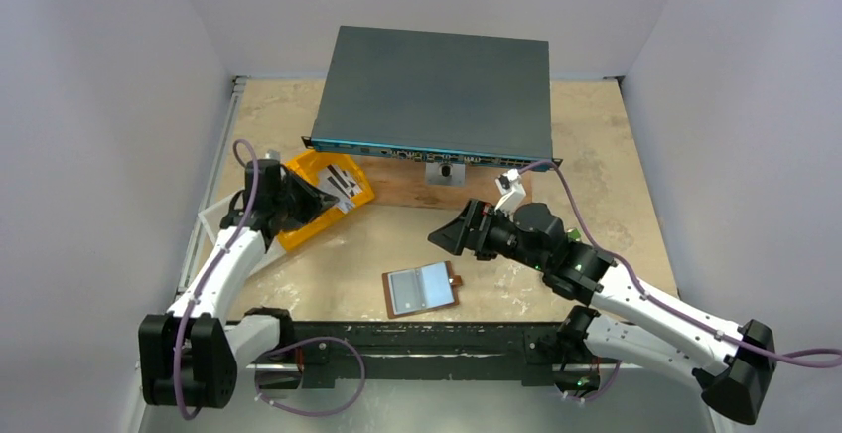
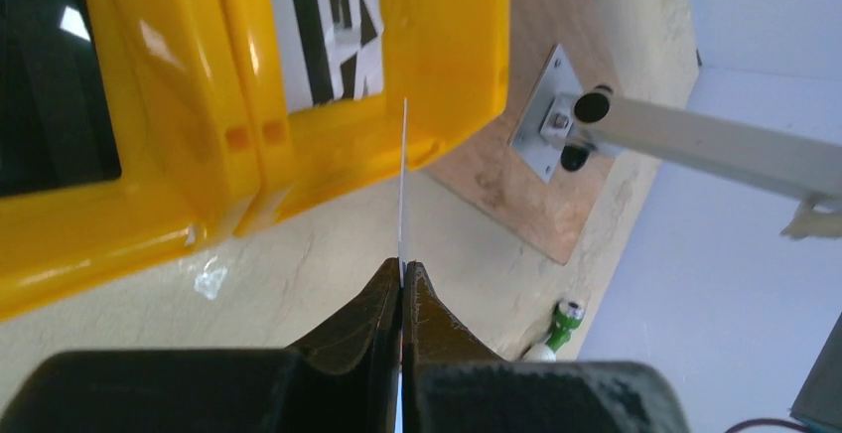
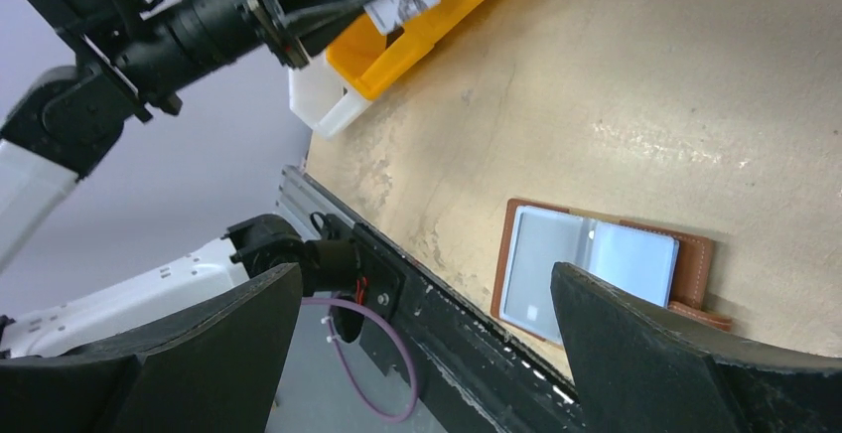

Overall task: Take the credit cards out of the card holder
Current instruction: Place the credit card in the storage box.

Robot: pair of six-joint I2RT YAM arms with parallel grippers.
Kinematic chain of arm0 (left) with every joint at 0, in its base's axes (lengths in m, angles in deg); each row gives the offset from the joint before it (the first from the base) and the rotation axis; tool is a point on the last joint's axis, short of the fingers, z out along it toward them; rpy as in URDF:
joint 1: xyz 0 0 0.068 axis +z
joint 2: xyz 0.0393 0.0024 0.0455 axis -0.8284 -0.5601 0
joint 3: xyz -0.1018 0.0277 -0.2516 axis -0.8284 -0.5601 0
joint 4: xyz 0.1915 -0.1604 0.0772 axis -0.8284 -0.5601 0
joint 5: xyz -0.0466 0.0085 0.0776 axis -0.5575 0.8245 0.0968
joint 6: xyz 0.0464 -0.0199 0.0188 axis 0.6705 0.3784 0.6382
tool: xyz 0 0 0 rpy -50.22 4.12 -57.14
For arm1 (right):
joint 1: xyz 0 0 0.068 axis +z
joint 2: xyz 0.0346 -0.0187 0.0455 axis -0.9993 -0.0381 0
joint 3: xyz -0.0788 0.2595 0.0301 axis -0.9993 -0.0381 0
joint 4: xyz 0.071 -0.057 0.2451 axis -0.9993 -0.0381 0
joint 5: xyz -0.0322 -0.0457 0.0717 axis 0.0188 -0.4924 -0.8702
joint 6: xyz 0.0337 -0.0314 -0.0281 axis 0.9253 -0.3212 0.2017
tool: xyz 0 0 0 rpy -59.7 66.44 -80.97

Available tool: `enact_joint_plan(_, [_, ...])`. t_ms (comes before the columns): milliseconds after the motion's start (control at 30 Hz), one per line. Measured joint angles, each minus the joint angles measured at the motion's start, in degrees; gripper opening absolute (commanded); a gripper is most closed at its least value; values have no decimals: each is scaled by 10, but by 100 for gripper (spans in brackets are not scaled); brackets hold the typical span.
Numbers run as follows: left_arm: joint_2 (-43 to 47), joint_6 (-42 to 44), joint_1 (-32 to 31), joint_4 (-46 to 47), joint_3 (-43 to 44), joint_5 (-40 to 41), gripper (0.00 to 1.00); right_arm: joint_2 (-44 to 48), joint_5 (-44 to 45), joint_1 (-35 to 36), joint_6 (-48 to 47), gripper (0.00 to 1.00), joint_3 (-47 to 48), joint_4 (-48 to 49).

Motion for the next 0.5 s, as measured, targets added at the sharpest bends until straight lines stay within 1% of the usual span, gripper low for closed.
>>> enact_joint_plan(167, [-64, 19, 19, 4, 56, 4, 0, 11, 2, 0, -3, 99, 0, -9])
enact_joint_plan(400, [-147, 36, 55, 8, 104, -9, 0, 8, 10, 0, -5, 99, 2, -11])
enact_joint_plan(433, [-158, 37, 57, 8, 113, -12, 2, 3, 11, 0, -5, 99, 5, -11])
enact_joint_plan(500, [-175, 40, 58, 10, 129, -19, 21, -5, 11, 0, -5, 99, 8, -10])
